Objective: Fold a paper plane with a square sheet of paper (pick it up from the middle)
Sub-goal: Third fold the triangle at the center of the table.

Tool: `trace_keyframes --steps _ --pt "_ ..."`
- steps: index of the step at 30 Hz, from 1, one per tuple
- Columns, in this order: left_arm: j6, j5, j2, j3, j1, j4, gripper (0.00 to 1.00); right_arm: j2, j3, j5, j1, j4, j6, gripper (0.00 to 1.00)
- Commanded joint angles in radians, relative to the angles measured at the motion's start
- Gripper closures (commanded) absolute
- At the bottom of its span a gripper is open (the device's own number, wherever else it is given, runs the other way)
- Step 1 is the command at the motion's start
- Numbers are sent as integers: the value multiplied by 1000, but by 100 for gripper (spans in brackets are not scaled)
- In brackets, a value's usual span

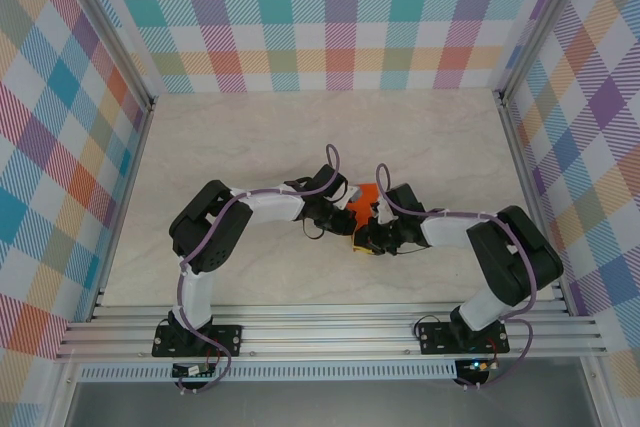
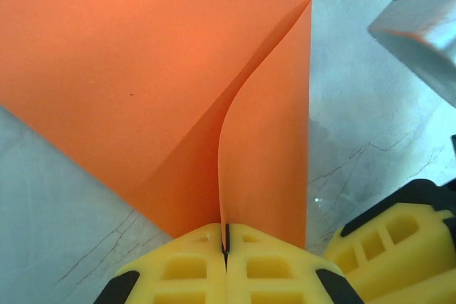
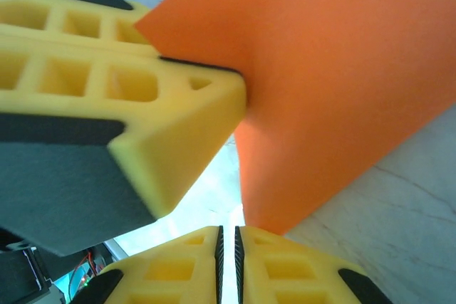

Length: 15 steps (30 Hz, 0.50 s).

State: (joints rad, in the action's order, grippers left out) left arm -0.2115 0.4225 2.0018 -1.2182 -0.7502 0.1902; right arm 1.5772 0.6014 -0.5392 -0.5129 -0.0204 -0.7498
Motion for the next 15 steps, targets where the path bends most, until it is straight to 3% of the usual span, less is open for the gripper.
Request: trace_keyframes --steps 1,10,15 --pt "20 -45 39 1 13 79 96 -3 -6 17 -21 24 -8 85" --pt "18 -44 38 0 14 79 96 80 36 153 -58 134 -3 86" --pt "20 -44 37 -1 15 79 96 19 42 158 -63 161 5 86"
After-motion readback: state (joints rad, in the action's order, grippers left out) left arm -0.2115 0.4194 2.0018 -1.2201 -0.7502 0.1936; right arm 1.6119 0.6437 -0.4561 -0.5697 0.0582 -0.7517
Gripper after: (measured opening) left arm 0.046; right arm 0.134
